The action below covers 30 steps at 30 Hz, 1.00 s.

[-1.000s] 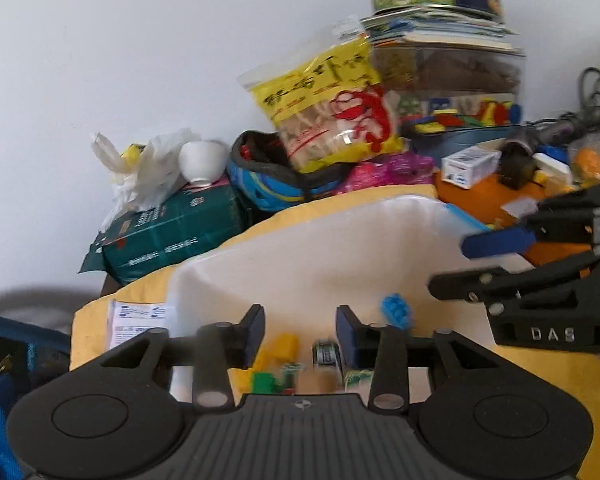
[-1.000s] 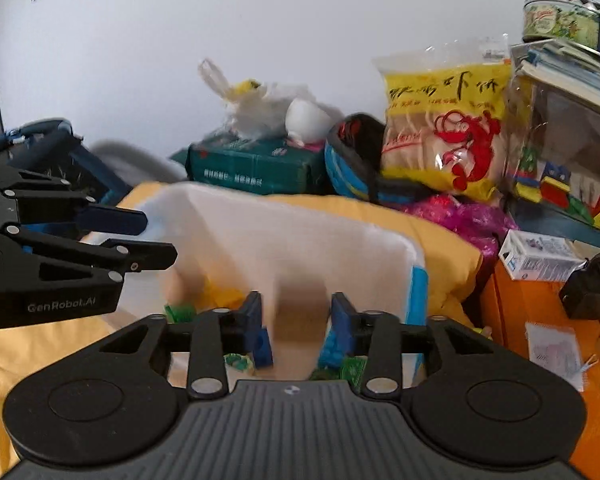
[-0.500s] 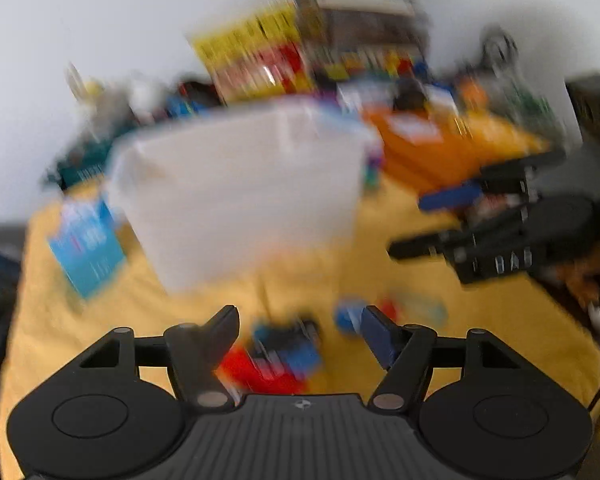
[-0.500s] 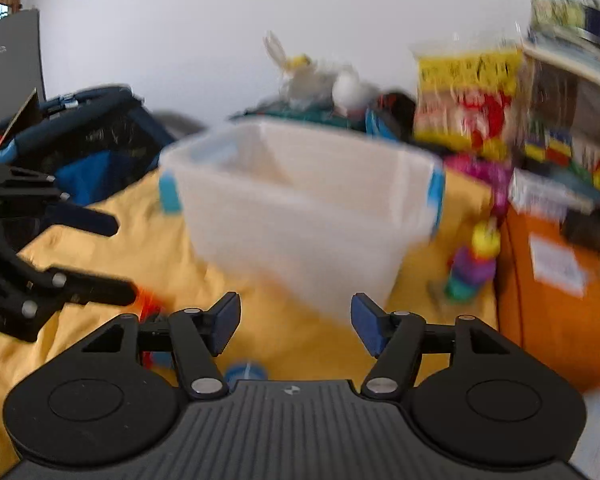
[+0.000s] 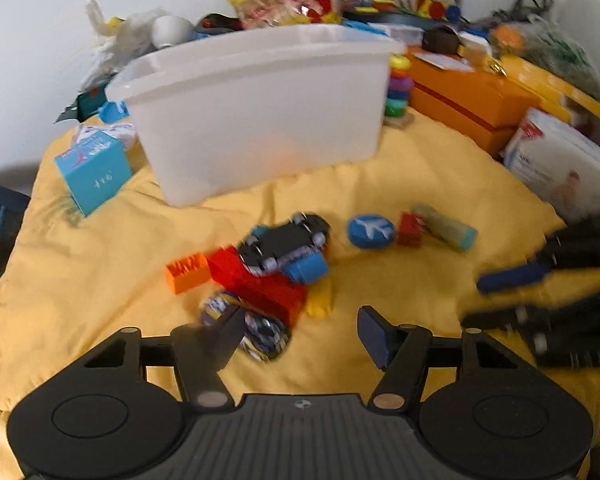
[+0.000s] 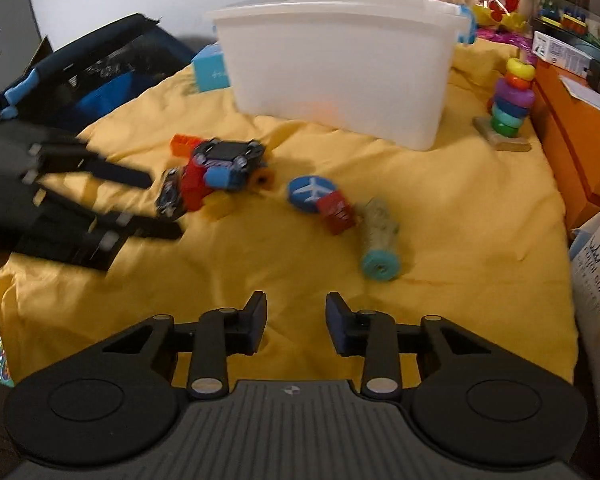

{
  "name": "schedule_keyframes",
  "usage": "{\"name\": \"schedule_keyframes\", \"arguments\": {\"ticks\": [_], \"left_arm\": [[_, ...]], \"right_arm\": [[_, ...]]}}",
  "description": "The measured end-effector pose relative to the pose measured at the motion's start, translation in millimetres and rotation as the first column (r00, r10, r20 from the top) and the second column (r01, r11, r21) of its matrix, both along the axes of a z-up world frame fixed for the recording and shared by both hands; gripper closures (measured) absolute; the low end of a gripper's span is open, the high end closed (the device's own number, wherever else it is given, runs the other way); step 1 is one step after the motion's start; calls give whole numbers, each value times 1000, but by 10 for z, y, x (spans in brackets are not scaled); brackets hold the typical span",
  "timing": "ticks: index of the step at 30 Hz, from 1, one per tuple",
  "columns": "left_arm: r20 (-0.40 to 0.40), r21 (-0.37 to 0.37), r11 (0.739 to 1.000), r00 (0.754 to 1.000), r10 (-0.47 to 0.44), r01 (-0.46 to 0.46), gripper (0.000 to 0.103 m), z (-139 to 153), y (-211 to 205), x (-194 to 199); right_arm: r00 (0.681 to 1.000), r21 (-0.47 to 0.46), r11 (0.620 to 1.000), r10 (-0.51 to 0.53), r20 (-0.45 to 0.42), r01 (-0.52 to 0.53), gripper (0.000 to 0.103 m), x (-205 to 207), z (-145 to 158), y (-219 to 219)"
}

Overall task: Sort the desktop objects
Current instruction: 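Move both open tools back over the toy pile, then grasp the white race car with the left tool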

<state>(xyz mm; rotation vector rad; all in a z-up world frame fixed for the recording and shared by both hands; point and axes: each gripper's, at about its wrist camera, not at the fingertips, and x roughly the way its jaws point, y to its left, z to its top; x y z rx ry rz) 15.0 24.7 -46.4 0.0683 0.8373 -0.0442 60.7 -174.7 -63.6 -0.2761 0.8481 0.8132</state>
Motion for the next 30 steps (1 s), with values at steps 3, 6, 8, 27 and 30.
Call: {"name": "schedule_keyframes", "arguments": {"ticks": [3,6,8,27,30], "left_arm": [[40,48,999,999,-16,14,36,71,-20,98],[6,118,989,996,-87,85,36,86,-76,306],[-36,157,975,987,-155,159,36,39,-152,453],[-108,-387,922,992,-67,20,84,36,440,-428],[-170,-478,873,985,14,-95,83,-281,678,-634]], "right_arm": [[999,-10,999,32,28,-32,66,-78,7,29],[999,-11,999,31,41,-31,65,-125,17,14],[999,-15,1000,28,43,-27,65,-142,5,7],[995,61,997,34,89,-39,60,-143,88,131],[986,101,988,98,138,-112,60,-157,193,378]]}}
